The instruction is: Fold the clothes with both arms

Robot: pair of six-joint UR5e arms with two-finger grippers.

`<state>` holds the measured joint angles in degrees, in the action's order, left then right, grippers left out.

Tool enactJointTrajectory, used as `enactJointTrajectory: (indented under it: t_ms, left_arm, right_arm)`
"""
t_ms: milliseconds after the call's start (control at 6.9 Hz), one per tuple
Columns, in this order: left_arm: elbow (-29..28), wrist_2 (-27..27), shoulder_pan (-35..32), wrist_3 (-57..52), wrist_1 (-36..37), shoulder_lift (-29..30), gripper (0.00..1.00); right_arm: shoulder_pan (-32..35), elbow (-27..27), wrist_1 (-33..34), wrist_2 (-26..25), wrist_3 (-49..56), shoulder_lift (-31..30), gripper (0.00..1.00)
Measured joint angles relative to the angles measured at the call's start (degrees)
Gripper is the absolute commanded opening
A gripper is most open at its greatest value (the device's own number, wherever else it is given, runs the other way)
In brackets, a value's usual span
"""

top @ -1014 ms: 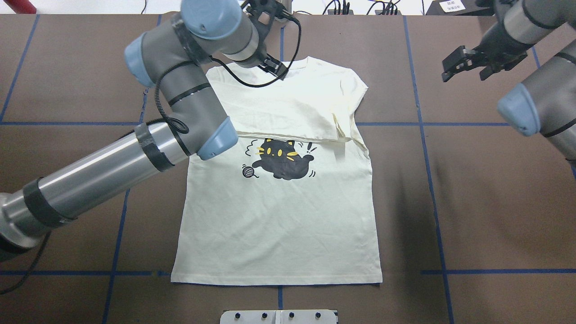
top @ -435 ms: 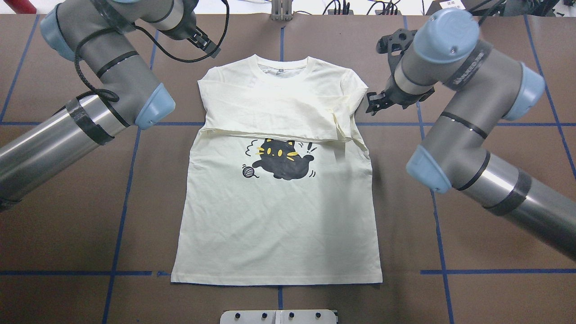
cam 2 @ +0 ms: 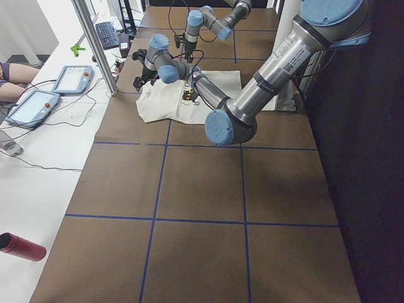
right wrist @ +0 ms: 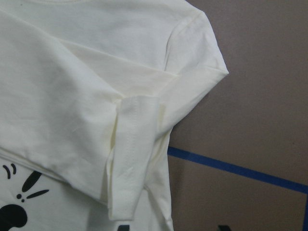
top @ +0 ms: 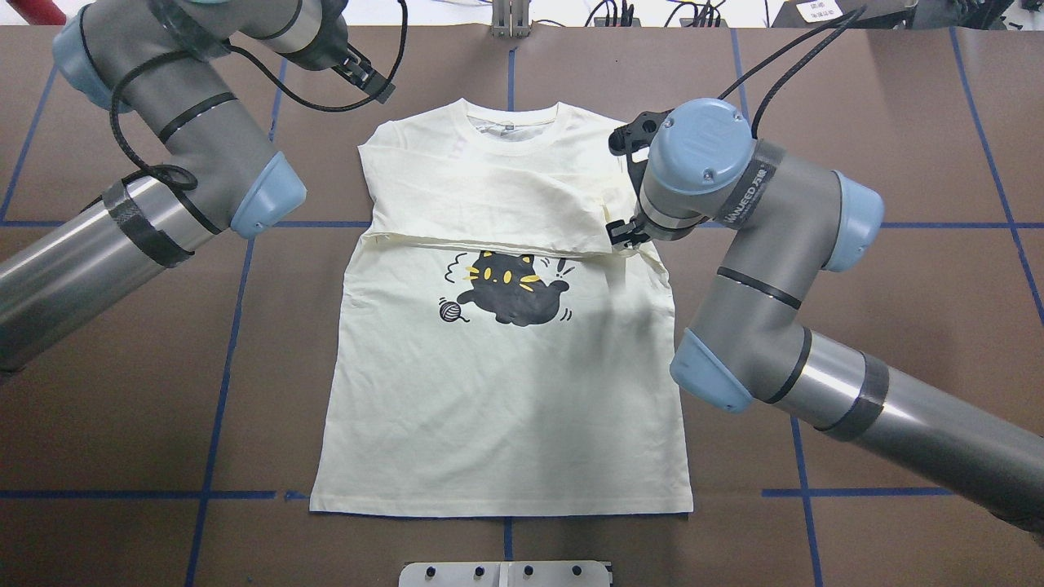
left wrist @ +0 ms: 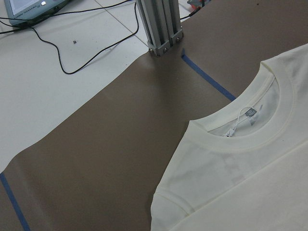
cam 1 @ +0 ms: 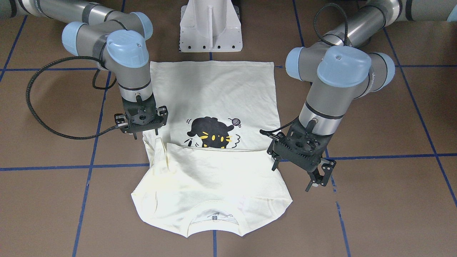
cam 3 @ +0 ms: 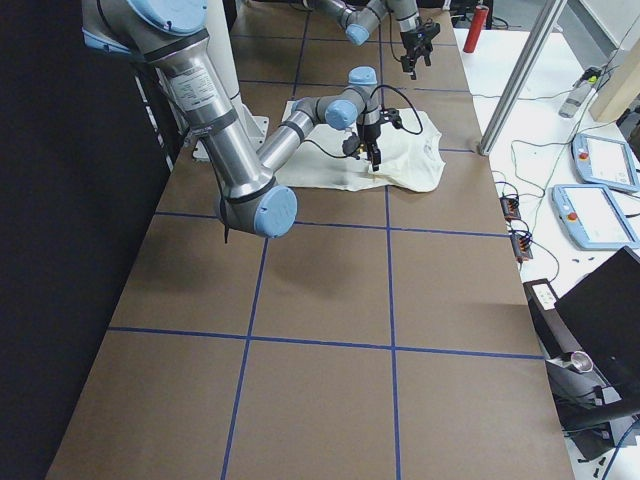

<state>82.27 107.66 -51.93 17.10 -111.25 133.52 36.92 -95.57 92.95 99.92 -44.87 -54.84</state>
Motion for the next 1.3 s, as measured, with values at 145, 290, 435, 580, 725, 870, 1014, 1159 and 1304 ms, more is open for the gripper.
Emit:
enactJointTrajectory:
  t_ms: [145,290,435,580,725,870,1014,1159,1304]
  left_arm:
    - [1.4,0.0,0.0,0.1,0.0,-1.0,1.00]
    - [2.4,0.0,0.0,0.1,0.1,-1.7,1.00]
    - [2.7,0.0,0.0,0.2,0.1,-2.1,1.00]
    - [2.8,0.0,0.0,0.2,0.1,-2.2,1.00]
    - [2.9,0.0,0.0,0.2,0.0,-2.2,1.00]
    - [2.9,0.0,0.0,0.2,0.0,-2.2,1.00]
    - [3.0,0.0,0.0,0.6,0.0,-2.2,1.00]
    - [3.1,0.0,0.0,1.4,-0.1,-2.3,1.00]
    - [3.2,0.0,0.0,2.0,-0.2,-2.4,1.00]
  right_arm:
    - [-0.7,2.9,0.0,-1.0,0.0,2.2,0.55]
    - [-1.3,5.0,-0.1,-1.7,0.0,3.6,0.51]
    - [-2.1,5.8,0.0,-2.7,0.1,3.9,0.44]
    - [-3.0,6.1,0.1,-3.7,0.1,3.8,0.20]
    - [-3.5,6.2,0.2,-4.4,0.1,3.6,0.00]
    - [-3.7,6.2,0.3,-4.6,0.2,3.4,0.00]
    - [-3.4,6.1,0.3,-4.7,0.3,3.2,0.00]
    - [-2.7,6.0,0.3,-4.7,0.5,3.1,0.00]
    - [-1.9,5.9,0.3,-4.7,0.7,2.9,0.00]
